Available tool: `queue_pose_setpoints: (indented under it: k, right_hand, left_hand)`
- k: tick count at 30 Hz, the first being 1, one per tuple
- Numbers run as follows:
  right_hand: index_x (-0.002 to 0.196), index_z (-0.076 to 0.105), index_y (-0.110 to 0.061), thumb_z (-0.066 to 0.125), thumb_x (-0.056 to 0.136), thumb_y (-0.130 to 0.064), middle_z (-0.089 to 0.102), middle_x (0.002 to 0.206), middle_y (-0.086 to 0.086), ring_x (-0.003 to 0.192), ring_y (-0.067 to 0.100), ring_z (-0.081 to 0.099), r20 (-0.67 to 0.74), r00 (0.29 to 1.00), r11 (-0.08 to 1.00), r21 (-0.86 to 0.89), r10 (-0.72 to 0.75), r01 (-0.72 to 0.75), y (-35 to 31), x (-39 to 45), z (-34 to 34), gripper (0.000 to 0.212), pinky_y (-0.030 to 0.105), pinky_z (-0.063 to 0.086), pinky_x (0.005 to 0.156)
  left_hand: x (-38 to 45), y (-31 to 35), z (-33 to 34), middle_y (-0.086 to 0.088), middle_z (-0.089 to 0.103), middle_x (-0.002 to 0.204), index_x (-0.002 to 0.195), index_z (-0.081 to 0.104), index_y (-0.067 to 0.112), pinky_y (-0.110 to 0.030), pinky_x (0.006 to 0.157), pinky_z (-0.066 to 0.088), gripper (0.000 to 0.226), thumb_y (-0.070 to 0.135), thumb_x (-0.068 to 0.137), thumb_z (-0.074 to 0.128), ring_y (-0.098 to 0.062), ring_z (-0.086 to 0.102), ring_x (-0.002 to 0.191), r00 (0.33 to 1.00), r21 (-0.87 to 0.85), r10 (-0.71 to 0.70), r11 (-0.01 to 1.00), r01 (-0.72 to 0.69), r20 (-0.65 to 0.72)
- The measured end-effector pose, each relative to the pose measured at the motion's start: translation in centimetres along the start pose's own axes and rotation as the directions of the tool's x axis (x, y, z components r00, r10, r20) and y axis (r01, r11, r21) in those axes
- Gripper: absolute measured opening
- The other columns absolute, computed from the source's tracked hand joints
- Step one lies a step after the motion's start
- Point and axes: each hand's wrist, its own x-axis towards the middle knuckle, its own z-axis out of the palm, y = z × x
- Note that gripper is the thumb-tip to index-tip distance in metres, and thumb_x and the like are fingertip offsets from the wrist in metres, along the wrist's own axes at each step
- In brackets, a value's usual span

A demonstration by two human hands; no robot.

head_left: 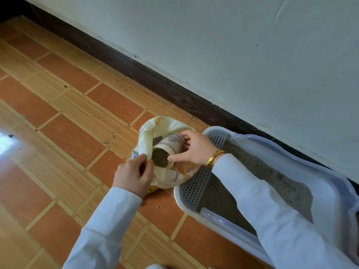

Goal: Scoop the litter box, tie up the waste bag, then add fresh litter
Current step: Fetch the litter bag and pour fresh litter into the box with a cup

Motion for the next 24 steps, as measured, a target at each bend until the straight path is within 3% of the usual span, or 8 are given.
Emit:
queue_pose_setpoints:
  k: [4, 8, 10, 13, 17, 19, 24]
  right_hand:
    - [0.138, 0.044, -0.014, 0.082, 0.049, -0.053, 0.056, 0.132, 0.000, 0.118, 0.012, 0.056, 0.004, 1.000, 0.945, 0.325, 0.014, -0.015, 1.6, -3.2, -2.3, 0.104, 0.037, 0.048, 0.101]
    - [0.121, 0.059, -0.026, 0.083, 0.064, -0.043, 0.066, 0.117, -0.008, 0.108, 0.003, 0.063, -0.039, 0.999, 0.887, 0.460, -0.034, 0.048, 3.7, -6.4, -4.3, 0.064, 0.023, 0.051, 0.092]
    - [0.118, 0.058, -0.030, 0.084, 0.061, -0.045, 0.066, 0.115, -0.010, 0.105, -0.001, 0.063, -0.126, 0.992, 0.875, 0.480, -0.011, 0.070, 4.9, -8.2, -5.3, 0.064, 0.017, 0.050, 0.086]
    - [0.125, 0.050, -0.030, 0.085, 0.056, -0.048, 0.060, 0.121, -0.012, 0.109, 0.000, 0.060, -0.267, 0.963, 0.914, 0.397, 0.026, 0.085, 7.2, -10.7, -6.4, 0.080, 0.020, 0.050, 0.090]
    - [0.130, 0.044, -0.033, 0.084, 0.053, -0.047, 0.053, 0.129, -0.013, 0.118, 0.001, 0.052, -0.255, 0.967, 0.965, 0.259, 0.018, 0.050, 9.6, -13.7, -7.2, 0.087, 0.027, 0.044, 0.103]
    - [0.129, 0.042, -0.032, 0.083, 0.052, -0.046, 0.049, 0.129, -0.010, 0.120, 0.007, 0.049, -0.333, 0.942, 0.986, 0.167, 0.031, 0.027, 10.3, -14.5, -7.2, 0.088, 0.031, 0.041, 0.104]
    - [0.129, 0.041, -0.034, 0.081, 0.047, -0.050, 0.047, 0.131, -0.008, 0.121, 0.011, 0.047, -0.319, 0.946, 0.991, 0.134, 0.055, -0.012, 11.2, -15.5, -7.7, 0.093, 0.039, 0.040, 0.106]
  left_hand:
    - [0.1, 0.6, 0.3, -0.005, 0.033, 0.042, 0.057, 0.040, 0.003, -0.029, 0.045, 0.027, 0.036, 0.030, 0.080, 0.042, -0.023, 0.030, 0.041, 1.000, -0.014, -0.008, 1.000, 0.008, -0.008]
    - [-0.1, 1.0, 0.8, -0.014, 0.041, 0.044, 0.060, 0.044, 0.001, -0.030, 0.046, 0.028, 0.037, 0.033, 0.079, 0.040, -0.025, 0.033, 0.042, 1.000, -0.002, -0.003, 1.000, 0.003, -0.004]
    - [-0.3, 1.1, 1.0, -0.019, 0.048, 0.048, 0.063, 0.048, -0.001, -0.031, 0.046, 0.031, 0.039, 0.033, 0.080, 0.040, -0.027, 0.036, 0.043, 1.000, 0.008, 0.000, 1.000, 0.000, -0.009]
    - [-0.5, 1.3, 1.1, -0.016, 0.050, 0.048, 0.064, 0.050, 0.000, -0.030, 0.046, 0.031, 0.036, 0.028, 0.087, 0.047, -0.026, 0.037, 0.042, 1.000, 0.021, 0.006, 1.000, -0.005, -0.015]
    - [-0.6, 1.6, 1.2, -0.009, 0.043, 0.045, 0.061, 0.047, 0.002, -0.029, 0.047, 0.030, 0.034, 0.021, 0.090, 0.051, -0.026, 0.036, 0.042, 1.000, 0.041, -0.010, 0.999, 0.010, 0.001]
    - [-0.6, 1.7, 1.3, -0.008, 0.043, 0.045, 0.062, 0.048, 0.002, -0.029, 0.047, 0.030, 0.032, 0.017, 0.090, 0.053, -0.026, 0.036, 0.043, 1.000, 0.052, -0.025, 0.998, 0.025, -0.002]
    - [-0.7, 2.1, 1.5, -0.010, 0.047, 0.047, 0.063, 0.051, 0.001, -0.029, 0.047, 0.031, 0.029, 0.013, 0.090, 0.053, -0.027, 0.039, 0.044, 0.999, 0.069, -0.043, 0.997, 0.043, -0.008]
